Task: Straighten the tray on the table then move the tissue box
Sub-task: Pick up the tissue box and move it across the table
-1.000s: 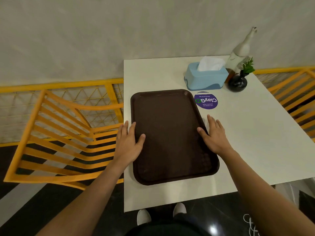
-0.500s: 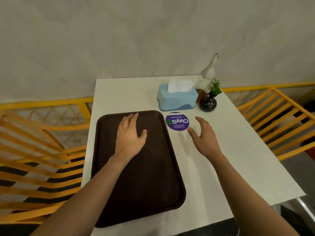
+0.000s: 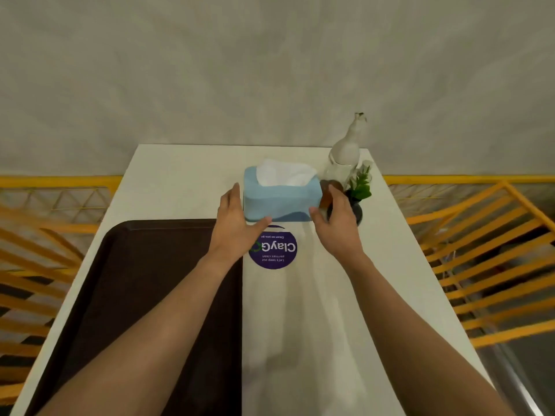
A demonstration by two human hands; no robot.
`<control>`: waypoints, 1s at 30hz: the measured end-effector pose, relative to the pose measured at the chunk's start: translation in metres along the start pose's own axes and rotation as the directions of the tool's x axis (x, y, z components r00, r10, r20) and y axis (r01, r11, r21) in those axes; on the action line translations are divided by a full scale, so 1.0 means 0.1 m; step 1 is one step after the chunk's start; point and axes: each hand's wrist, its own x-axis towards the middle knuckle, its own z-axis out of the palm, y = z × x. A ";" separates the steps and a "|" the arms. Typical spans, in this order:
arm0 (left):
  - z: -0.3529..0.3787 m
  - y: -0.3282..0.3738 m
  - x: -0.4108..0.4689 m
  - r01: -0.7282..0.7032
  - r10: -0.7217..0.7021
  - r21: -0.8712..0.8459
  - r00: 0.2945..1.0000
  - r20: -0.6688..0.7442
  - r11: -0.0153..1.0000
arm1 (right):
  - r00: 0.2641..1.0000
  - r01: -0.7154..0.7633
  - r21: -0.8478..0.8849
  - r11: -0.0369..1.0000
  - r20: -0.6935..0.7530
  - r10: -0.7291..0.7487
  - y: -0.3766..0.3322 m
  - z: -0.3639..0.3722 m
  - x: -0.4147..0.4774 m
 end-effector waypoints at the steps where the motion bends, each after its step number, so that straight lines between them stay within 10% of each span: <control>1: 0.04 0.01 0.07 0.017 -0.017 -0.003 1.000 -0.005 1.000 | 1.000 -0.015 0.020 1.000 0.011 0.014 0.01 0.03 0.06; 15: 0.29 -0.17 0.61 0.159 -0.143 -0.103 0.979 0.146 0.982 | 0.992 -0.086 0.085 0.993 0.097 0.077 0.16 0.37 0.24; 30: 0.36 -0.17 0.57 0.127 -0.130 -0.205 0.992 0.001 0.971 | 0.990 -0.138 0.006 0.990 -0.012 0.138 0.07 0.51 0.30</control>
